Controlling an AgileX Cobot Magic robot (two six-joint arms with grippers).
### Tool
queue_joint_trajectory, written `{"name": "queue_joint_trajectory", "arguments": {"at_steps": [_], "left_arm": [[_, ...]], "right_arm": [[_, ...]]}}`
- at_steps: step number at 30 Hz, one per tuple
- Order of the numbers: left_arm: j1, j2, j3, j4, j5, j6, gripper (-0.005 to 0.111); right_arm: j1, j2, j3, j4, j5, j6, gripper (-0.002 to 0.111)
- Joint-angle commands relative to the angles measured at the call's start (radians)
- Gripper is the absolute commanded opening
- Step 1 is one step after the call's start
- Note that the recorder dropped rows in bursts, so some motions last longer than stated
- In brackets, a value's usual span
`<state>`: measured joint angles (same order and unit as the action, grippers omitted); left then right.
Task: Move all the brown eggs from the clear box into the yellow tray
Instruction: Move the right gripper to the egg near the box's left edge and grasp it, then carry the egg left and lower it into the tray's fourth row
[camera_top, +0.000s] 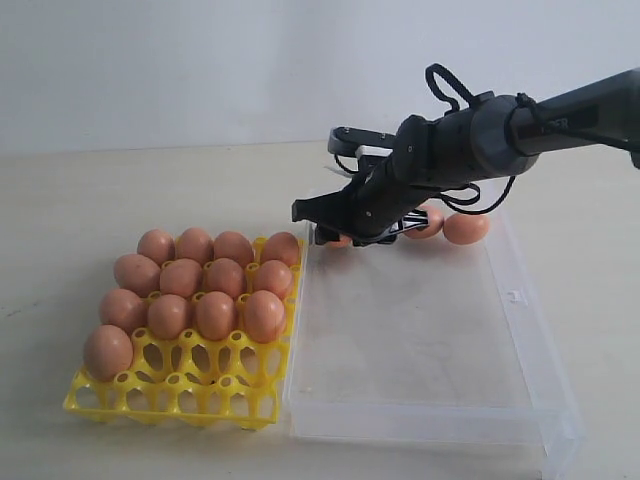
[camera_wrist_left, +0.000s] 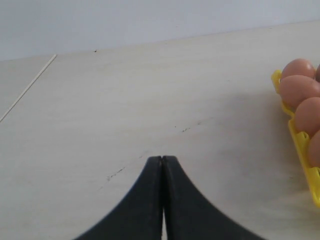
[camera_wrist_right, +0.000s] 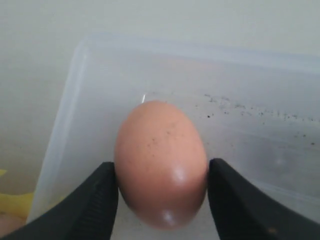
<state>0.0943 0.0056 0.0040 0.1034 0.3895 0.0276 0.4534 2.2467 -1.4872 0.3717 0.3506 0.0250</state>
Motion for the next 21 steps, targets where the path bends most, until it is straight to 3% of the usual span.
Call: {"name": "queue_joint_trajectory", "arguments": {"at_steps": [1, 3, 4, 12, 17, 21], "left_arm": [[-0.005, -0.006, -0.004, -0.002, -0.009, -0.006, 0.000], [-0.005, -0.006, -0.004, -0.002, -0.009, -0.006, 0.000], [-0.005, -0.006, -0.004, -0.002, -0.009, -0.006, 0.000], [-0.005, -0.006, -0.004, -0.002, -0.009, -0.006, 0.000], [-0.005, -0.006, -0.004, -0.002, -0.009, -0.006, 0.000], [-0.005, -0.006, -0.004, -0.002, -0.009, -0.006, 0.000]], "right_arm": [[-0.003, -0.001, 0.004, -0.013, -0.008, -0.007, 0.029], [-0.003, -0.007, 0.004, -0.029, -0.008, -0.007, 0.002], [-0.003, -0.016, 0.004, -0.043, -0.005, -0.004, 0.001], [0.007, -0.189, 0.090, -0.150, -0.080, 0.027, 0.000], [0.081, -0.375, 0.384, -0.185, -0.491, -0.005, 0.000], [0.172, -0.467, 0.575, -0.386, -0.731, 0.046, 0.000]]}}
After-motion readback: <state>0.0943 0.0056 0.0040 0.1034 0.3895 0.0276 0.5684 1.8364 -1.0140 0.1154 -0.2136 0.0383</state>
